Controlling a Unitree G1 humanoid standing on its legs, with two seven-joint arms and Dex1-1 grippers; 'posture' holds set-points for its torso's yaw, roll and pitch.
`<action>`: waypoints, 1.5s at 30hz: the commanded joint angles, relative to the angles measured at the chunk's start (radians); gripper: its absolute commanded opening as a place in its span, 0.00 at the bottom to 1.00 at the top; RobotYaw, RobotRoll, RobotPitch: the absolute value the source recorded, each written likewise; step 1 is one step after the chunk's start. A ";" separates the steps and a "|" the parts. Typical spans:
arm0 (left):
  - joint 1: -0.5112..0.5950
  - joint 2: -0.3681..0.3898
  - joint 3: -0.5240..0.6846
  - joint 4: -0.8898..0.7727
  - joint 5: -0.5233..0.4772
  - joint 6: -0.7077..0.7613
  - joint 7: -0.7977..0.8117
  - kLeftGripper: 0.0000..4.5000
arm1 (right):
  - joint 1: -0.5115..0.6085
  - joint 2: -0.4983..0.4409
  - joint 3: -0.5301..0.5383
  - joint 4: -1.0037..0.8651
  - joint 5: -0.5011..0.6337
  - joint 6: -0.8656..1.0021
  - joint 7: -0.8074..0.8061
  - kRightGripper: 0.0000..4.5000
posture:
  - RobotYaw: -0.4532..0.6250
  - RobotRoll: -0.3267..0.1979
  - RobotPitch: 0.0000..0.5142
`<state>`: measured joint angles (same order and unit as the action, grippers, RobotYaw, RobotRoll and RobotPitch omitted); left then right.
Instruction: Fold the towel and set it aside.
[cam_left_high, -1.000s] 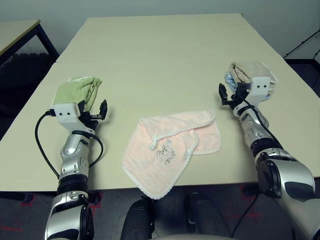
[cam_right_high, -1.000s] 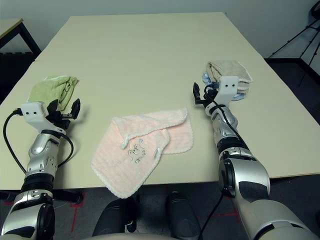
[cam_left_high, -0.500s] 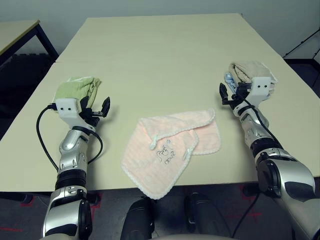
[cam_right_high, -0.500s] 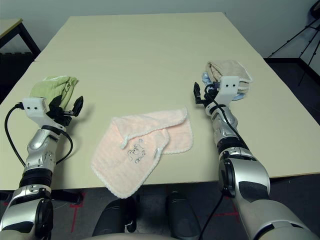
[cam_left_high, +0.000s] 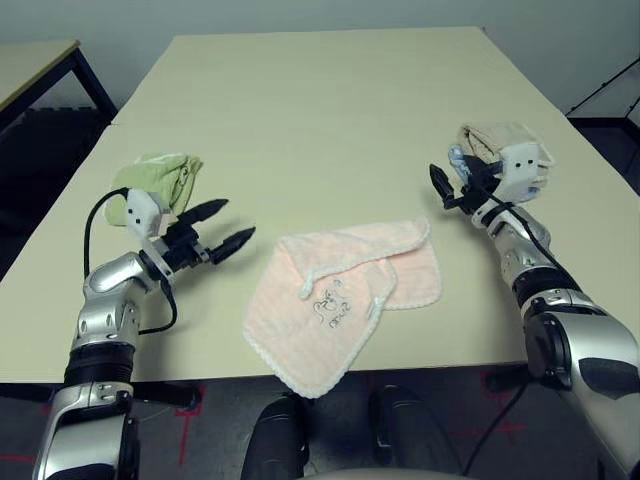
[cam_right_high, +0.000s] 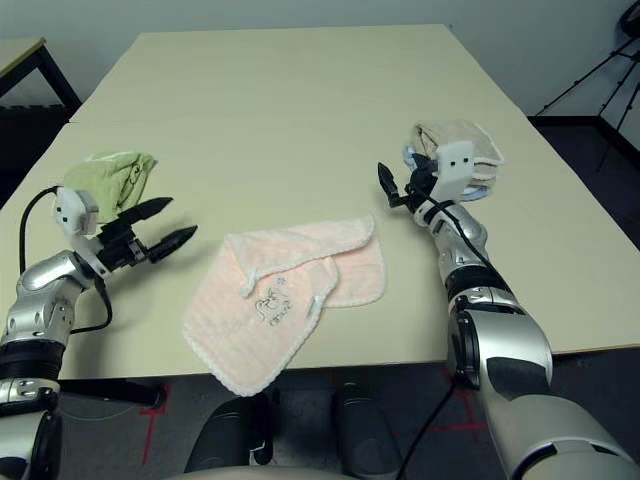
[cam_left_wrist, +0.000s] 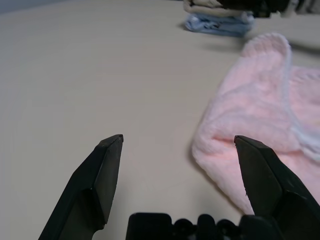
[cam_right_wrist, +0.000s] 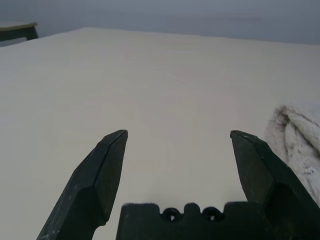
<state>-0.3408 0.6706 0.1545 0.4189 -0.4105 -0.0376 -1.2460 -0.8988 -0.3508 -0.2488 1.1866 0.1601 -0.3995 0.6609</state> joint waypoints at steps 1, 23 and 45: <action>0.006 0.050 -0.024 -0.028 -0.004 0.028 -0.094 1.00 | -0.010 -0.010 0.005 0.018 0.003 0.023 0.050 0.99 | 0.36 0.62 0.20; -0.106 0.084 -0.052 0.066 0.015 -0.056 -0.286 1.00 | -0.127 -0.152 0.192 0.060 -0.149 -0.094 0.521 0.99 | 0.37 0.62 0.24; -0.101 0.019 -0.072 -0.001 0.025 -0.056 -0.199 1.00 | -0.180 -0.246 0.272 0.118 -0.246 -0.535 0.896 0.99 | 0.38 0.62 0.24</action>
<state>-0.4408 0.6879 0.0957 0.4371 -0.3957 -0.0948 -1.4460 -1.0578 -0.5816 0.0076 1.2975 -0.0660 -0.9124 1.5442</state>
